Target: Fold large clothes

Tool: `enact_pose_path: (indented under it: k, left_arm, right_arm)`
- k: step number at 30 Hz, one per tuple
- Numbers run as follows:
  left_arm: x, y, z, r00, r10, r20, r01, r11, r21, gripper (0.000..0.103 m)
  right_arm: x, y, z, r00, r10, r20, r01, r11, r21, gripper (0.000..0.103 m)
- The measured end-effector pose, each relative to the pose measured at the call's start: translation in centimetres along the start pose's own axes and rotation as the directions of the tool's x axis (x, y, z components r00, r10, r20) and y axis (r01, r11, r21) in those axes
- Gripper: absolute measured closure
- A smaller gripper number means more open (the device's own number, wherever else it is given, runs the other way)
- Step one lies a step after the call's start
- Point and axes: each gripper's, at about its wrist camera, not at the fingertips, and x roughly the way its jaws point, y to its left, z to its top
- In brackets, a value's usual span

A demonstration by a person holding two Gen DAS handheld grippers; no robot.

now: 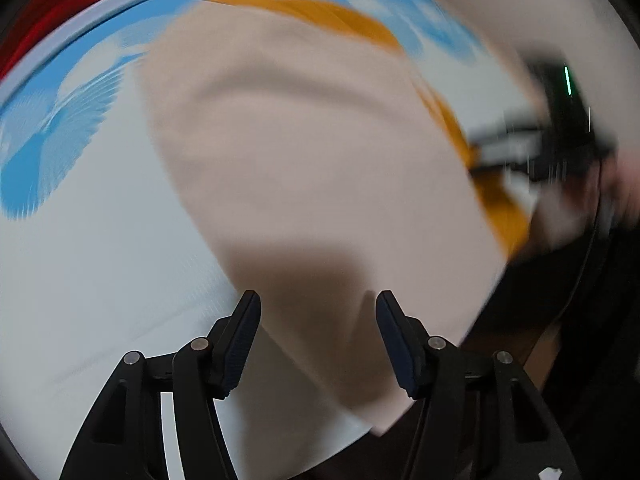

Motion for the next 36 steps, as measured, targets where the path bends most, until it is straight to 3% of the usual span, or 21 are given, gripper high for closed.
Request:
enact_pose_path:
  k: [2, 4, 7, 10, 13, 16, 17, 19, 21, 23, 25, 31, 36]
  left_arm:
    - [-0.2, 3.0, 0.9, 0.999, 0.0, 0.045, 0.007, 0.988, -0.156, 0.039]
    - [0.4, 5.0, 1.0, 0.999, 0.003, 0.044, 0.009, 0.963, -0.27, 0.039]
    - [2.3, 7.4, 1.2, 0.995, -0.086, 0.056, 0.101, 0.901, -0.421, 0.039]
    - [3.9, 9.1, 1.5, 0.974, -0.201, 0.108, 0.228, 0.84, -0.493, 0.034]
    - [5.2, 10.3, 2.0, 0.962, -0.236, 0.135, 0.271, 0.806, -0.527, 0.029]
    - [7.1, 11.5, 2.5, 0.935, -0.312, 0.17, 0.352, 0.752, -0.558, 0.027]
    - [7.5, 11.4, 2.6, 0.928, -0.326, 0.179, 0.369, 0.745, -0.556, 0.027]
    - [7.8, 10.9, 3.1, 0.921, -0.334, 0.199, 0.388, 0.755, -0.528, 0.028]
    - [7.4, 10.3, 3.2, 0.928, -0.299, 0.222, 0.372, 0.778, -0.506, 0.04]
    - [7.2, 9.9, 4.6, 0.937, -0.245, 0.25, 0.34, 0.809, -0.479, 0.056]
    - [5.3, 9.5, 5.6, 0.935, -0.215, 0.284, 0.326, 0.836, -0.442, 0.064]
    - [0.5, 11.0, 8.4, 0.922, -0.169, 0.347, 0.304, 0.872, -0.383, 0.065]
    - [-1.8, 16.8, 9.2, 0.928, -0.104, 0.359, 0.255, 0.879, -0.404, 0.065]
  right_arm:
    - [-0.2, -2.1, 0.8, 0.999, 0.035, 0.041, -0.04, 0.991, 0.131, 0.034]
    - [0.5, -4.0, 1.3, 0.996, 0.066, 0.051, -0.076, 0.97, 0.231, 0.034]
    - [2.3, -5.5, 1.7, 0.994, 0.102, 0.03, -0.106, 0.947, 0.305, 0.033]
    - [3.1, -6.2, 1.7, 0.991, 0.132, 0.037, -0.137, 0.935, 0.328, 0.032]
    - [4.1, -7.0, 1.8, 0.988, 0.152, 0.037, -0.156, 0.926, 0.345, 0.031]
    - [4.5, -6.6, 1.6, 0.985, 0.167, 0.047, -0.173, 0.919, 0.354, 0.031]
    - [4.6, -6.7, 1.6, 0.984, 0.169, 0.053, -0.176, 0.918, 0.356, 0.031]
    - [4.5, -7.1, 1.8, 0.984, 0.166, 0.06, -0.176, 0.918, 0.356, 0.032]
    - [4.6, -7.6, 2.8, 0.985, 0.153, 0.073, -0.169, 0.921, 0.351, 0.042]
    - [4.2, -7.7, 2.9, 0.982, 0.157, 0.104, -0.185, 0.913, 0.363, 0.075]
    - [3.4, -7.3, 3.0, 0.974, 0.176, 0.144, -0.217, 0.905, 0.365, 0.084]
    - [2.5, -6.2, 6.1, 0.948, 0.176, 0.266, -0.264, 0.902, 0.342, 0.09]
    - [2.2, -3.5, 10.9, 0.91, 0.194, 0.366, -0.318, 0.893, 0.317, 0.092]
